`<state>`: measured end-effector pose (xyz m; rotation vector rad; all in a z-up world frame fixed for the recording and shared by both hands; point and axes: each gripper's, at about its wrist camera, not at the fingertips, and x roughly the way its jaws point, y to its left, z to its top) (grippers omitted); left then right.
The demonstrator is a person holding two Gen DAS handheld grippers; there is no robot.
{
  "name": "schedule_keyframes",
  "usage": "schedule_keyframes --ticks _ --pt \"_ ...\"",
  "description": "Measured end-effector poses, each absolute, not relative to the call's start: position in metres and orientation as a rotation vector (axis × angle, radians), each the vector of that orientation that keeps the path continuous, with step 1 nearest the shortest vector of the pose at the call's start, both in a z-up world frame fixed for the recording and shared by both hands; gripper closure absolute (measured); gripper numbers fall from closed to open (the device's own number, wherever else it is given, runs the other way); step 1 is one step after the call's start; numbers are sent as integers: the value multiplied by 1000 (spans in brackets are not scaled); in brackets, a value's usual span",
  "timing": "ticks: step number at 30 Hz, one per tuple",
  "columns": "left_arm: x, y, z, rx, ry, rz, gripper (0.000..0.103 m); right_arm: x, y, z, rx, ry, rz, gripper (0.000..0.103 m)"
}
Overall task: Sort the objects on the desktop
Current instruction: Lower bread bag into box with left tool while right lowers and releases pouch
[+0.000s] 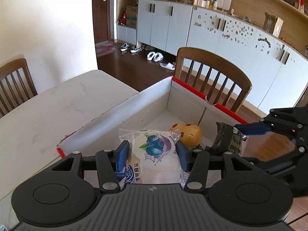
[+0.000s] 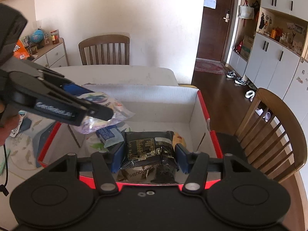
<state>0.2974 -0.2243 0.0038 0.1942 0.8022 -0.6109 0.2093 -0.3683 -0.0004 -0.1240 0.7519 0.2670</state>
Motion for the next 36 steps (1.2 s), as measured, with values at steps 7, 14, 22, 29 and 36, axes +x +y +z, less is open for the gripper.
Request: schedule_keyframes --ticks 7,14,22,29,36 --pt "315 -237 -8 223 823 -608 51 220 -369 -9 -138 775 272 47" --pt "329 -250 -20 248 854 -607 51 235 -369 -21 -170 813 270 47" --pt "349 -269 -35 290 888 -618 51 243 -373 -32 -156 858 266 47" --pt "361 -285 -48 322 925 -634 51 248 -374 -36 -140 892 272 47" --pt "368 -298 -59 360 949 -643 51 251 -375 -40 -125 920 274 47"
